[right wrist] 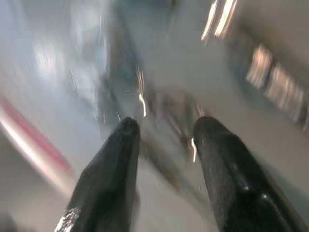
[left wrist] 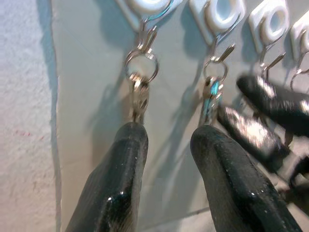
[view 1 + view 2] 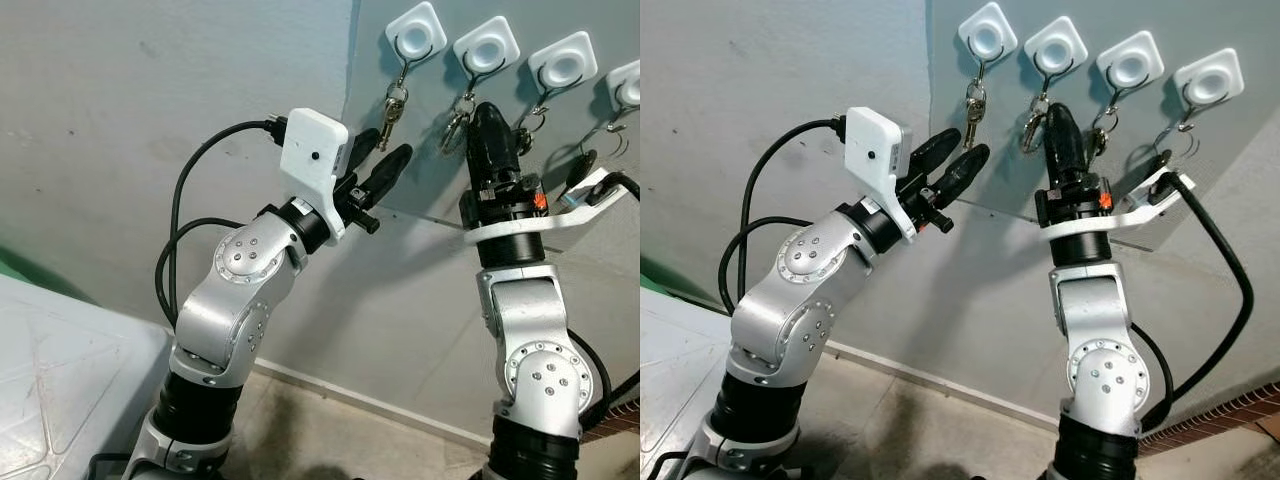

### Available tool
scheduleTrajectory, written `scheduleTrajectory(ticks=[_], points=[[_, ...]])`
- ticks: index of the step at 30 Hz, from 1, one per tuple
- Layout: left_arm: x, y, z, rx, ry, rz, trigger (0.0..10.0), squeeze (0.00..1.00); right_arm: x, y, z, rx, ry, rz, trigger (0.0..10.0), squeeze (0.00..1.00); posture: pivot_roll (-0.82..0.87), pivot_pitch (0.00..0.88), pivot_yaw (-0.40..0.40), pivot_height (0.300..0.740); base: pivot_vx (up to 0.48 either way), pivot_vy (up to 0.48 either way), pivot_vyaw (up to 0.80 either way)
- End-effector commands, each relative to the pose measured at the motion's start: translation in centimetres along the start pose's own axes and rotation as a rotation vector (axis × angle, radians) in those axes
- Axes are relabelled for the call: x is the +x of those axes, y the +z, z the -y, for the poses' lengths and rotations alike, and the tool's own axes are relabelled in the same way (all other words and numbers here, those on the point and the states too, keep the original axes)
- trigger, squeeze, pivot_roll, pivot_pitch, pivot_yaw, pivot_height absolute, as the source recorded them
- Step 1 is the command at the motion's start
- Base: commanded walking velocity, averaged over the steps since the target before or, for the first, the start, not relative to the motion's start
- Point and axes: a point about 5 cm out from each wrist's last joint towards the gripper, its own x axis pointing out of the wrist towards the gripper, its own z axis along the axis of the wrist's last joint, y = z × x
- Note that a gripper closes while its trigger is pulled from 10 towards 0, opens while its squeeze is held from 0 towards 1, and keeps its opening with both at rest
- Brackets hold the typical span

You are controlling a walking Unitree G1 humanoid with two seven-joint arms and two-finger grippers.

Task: Hang keys on a hook

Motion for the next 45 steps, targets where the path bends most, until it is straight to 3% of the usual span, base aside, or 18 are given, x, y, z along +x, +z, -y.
scheduleTrajectory(ticks=[1,5,7,11,12,16,18,19,22,25,27,29,30,31,38,42,44,45], points=[[-0.4,0.0,-0.2,0.026,0.027,0.01,10.0,0.0,-0.9,-1.4,-0.2,-0.159,0.05,-0.133,10.0,0.0,0.13,0.134,-0.044,0.74,0.0,0.0,0.0],[-0.8,-0.6,-0.3,0.035,0.036,-0.001,10.0,0.0,-1.9,-2.7,0.4,-0.32,0.078,-0.261,10.0,0.0,0.12,0.137,-0.044,0.74,0.0,0.0,0.0],[-1.1,-1.0,-0.2,0.056,0.023,-0.008,10.0,0.0,-2.5,-3.2,0.8,-0.347,0.082,-0.315,10.0,0.0,0.12,0.138,-0.044,0.74,0.0,0.0,0.0],[-2.1,-3.8,-0.3,0.095,0.011,-0.103,10.0,0.0,-3.7,-4.7,2.1,-0.456,0.079,-0.445,10.0,0.0,0.11,0.138,-0.037,0.74,0.0,0.0,0.0],[-2.8,-5.8,-0.5,0.13,0.022,-0.16,10.0,0.0,-4.7,-5.9,3.4,-0.552,0.064,-0.547,10.0,0.0,0.11,0.133,-0.034,0.74,0.0,0.0,0.0],[-4.2,-10.2,-0.5,0.175,0.036,-0.29,10.0,0.0,-7.0,-7.7,6.9,-0.699,-0.082,-0.693,10.0,0.0,0.11,0.123,-0.032,0.74,0.0,0.0,0.0],[-5.6,-14.2,-0.4,0.183,0.064,-0.416,10.0,0.0,-9.0,-8.3,10.1,-0.817,-0.251,-0.724,10.0,0.0,0.1,0.115,-0.026,0.74,0.0,0.0,0.0],[-5.6,-14.2,-0.4,0.183,0.064,-0.416,10.0,0.0,-9.0,-8.3,10.1,-0.817,-0.251,-0.724,10.0,0.0,0.1,0.115,-0.026,0.74,0.0,0.0,0.0],[-8.0,-18.8,-0.4,0.112,0.149,-0.568,10.0,0.0,-12.2,-9.5,12.5,-0.766,-0.411,-0.76,10.0,0.0,0.09,0.102,-0.019,0.74,0.0,0.0,0.0],[-8.8,-19.9,-0.4,0.101,0.172,-0.602,10.0,0.0,-13.2,-9.9,13.1,-0.782,-0.442,-0.787,10.0,0.0,0.1,0.101,-0.017,0.74,0.0,0.0,0.0],[-10.4,-21.9,-0.4,0.034,0.195,-0.664,10.0,0.0,-15.0,-10.7,14.0,-0.804,-0.484,-0.824,10.0,0.0,0.1,0.093,-0.009,0.74,0.0,0.0,0.0],[-11.8,-23.4,-0.2,0.052,0.195,-0.73,10.0,0.0,-16.9,-11.3,14.8,-0.813,-0.546,-0.877,10.0,0.0,0.1,0.09,-0.002,0.74,0.0,0.0,0.0],[-11.8,-23.4,-0.2,0.052,0.195,-0.73,10.0,0.0,-16.9,-11.3,14.8,-0.813,-0.546,-0.877,10.0,0.0,0.1,0.09,-0.002,0.74,0.0,0.0,0.0],[-13.1,-24.6,0.2,0.01,0.2,-0.79,10.0,0.0,-18.5,-11.8,15.1,-0.796,-0.571,-0.915,10.0,0.0,0.1,0.085,0.001,0.74,0.0,0.0,0.0],[-16.3,-27.1,1.7,-0.041,0.206,-0.946,10.0,0.0,-23.5,-13.1,15.6,-0.783,-0.681,-1.094,10.0,0.0,0.11,0.052,0.013,0.74,0.0,0.0,0.0],[-17.4,-27.6,2.3,-0.008,0.175,-0.992,10.0,0.0,-24.9,-13.1,15.7,-0.776,-0.716,-1.15,10.0,0.0,0.11,0.039,0.01,0.74,0.0,0.0,0.0],[-19.1,-28.2,2.4,-0.063,0.22,-1.056,10.0,0.0,-26.1,-13.2,15.6,-0.767,-0.726,-1.204,10.0,0.0,0.11,0.03,0.007,0.74,0.0,0.0,0.0],[-19.1,-28.2,2.4,-0.063,0.22,-1.056,10.0,0.0,-26.1,-13.2,15.6,-0.767,-0.726,-1.204,10.0,0.0,0.11,0.03,0.007,0.74,0.0,0.0,0.0]])
